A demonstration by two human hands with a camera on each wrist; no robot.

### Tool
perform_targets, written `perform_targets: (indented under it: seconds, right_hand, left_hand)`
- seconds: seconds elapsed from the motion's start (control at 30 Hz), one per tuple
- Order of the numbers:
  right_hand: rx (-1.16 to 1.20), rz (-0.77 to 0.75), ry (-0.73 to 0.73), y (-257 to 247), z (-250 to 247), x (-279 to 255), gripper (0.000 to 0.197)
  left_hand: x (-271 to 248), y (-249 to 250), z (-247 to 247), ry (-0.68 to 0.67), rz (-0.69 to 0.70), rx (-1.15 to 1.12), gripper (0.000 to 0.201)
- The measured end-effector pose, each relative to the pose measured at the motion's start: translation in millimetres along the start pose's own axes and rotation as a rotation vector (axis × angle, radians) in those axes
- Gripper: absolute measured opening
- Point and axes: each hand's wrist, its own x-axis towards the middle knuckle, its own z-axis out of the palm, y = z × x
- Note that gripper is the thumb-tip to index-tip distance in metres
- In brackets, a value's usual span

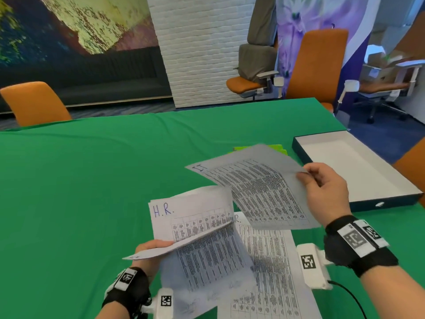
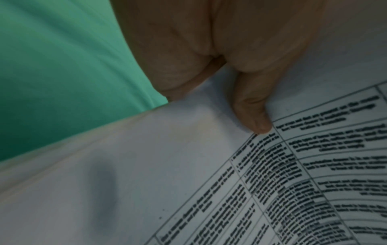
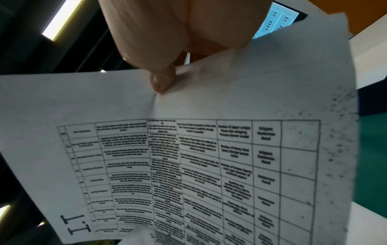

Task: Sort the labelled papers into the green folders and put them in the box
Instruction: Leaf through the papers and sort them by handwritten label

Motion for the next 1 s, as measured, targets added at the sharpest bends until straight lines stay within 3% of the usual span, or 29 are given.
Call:
perform_targets:
  seconds: [0.1, 0.17, 0.23, 0.3, 0.4, 0.47, 0.53, 0.63, 0.83, 0.9, 1.0]
  right_hand:
    - [-0.035, 0.016, -0.032, 4.1, -1.8, -0.7, 0.026]
    - [-0.081, 0.039, -0.081, 7.4, -2.1, -0.6, 0.023]
    - [-0.141, 0.060, -0.150, 8.1, -1.6, -1.1, 0.020]
    - [-0.167, 0.073, -0.189, 6.1, -1.9, -0.7, 0.018]
    - [-0.117, 0.078, -0.164, -5.2, -6.6, 4.2, 0.015]
    - [-0.064, 0.059, -0.108, -12.5, -9.9, 10.2, 0.014]
    - [-0.044, 0.040, -0.053, -18.4, -12.0, 16.4, 0.012]
    - [-0.039, 0.022, -0.010, -25.4, -13.5, 23.7, 0.009]
    - [-0.089, 0.011, -0.069, -28.7, -20.6, 30.4, 0.006]
    - [-0.094, 0.012, -0.082, -28.1, -21.6, 31.8, 0.005]
    - [-0.107, 0.063, -0.169, -26.5, -18.6, 33.2, 0.007]
  left_hand:
    - [1.4, -0.5, -8.7, -0.017, -0.006, 0.016, 0.049]
    - [8.7, -3.5, -15.4, -0.017, -0.018, 0.019, 0.045]
    - [7.0, 1.4, -16.6, -0.082, -0.057, 0.005, 0.007]
    - [12.6, -2.6, -24.2, -0.153, -0.045, 0.027, 0.061]
    - [7.8, 3.5, -22.9, -0.223, -0.017, -0.001, 0.073]
    - [11.8, 4.8, -19.7, -0.169, -0.048, 0.021, 0.058]
    - [12.0, 9.0, -16.2, -0.081, -0.037, 0.045, 0.013]
    - [18.3, 11.5, -18.8, -0.031, -0.023, 0.055, 0.013]
    - [6.0, 35.2, -7.2, -0.151, -0.026, 0.012, 0.003]
    - [7.4, 38.8, -5.6, -0.194, -0.050, 0.023, 0.032]
    - [10.4, 40.0, -2.7, -0.225, 0.013, -0.005, 0.042]
